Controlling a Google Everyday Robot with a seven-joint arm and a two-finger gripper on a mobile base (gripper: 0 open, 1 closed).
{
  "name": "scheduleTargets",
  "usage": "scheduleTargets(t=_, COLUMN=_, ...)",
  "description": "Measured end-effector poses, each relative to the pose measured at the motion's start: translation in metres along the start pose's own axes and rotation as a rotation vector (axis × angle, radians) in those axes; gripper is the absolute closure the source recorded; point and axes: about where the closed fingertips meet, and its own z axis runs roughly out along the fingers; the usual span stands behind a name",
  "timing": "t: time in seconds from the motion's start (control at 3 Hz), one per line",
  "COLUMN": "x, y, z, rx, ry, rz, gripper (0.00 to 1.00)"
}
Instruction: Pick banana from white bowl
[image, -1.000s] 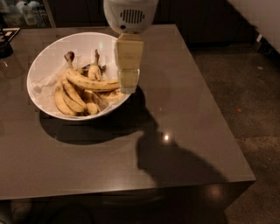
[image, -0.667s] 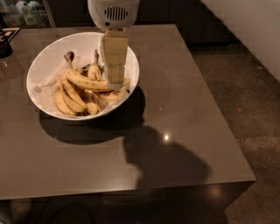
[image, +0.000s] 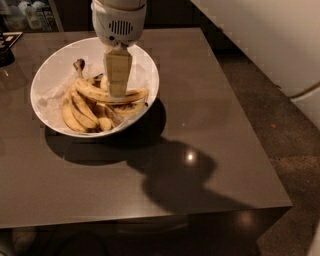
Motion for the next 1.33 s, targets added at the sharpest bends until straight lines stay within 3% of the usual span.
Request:
scheduleTargets(t=0.33, x=-0.003, y=-0.006, z=0.019, rx=-0.049, ry=-0.017, rz=0.012, gripper=0.24)
scheduleTargets(t=1.0, x=-0.012, y=-0.008, z=0.054, rx=-0.148, ry=-0.051, rz=0.028, gripper=0.36)
scheduleTargets(t=1.33, x=-0.013, y=-0.01, z=0.068, rx=-0.182, ry=-0.054, rz=0.036, gripper=0.36)
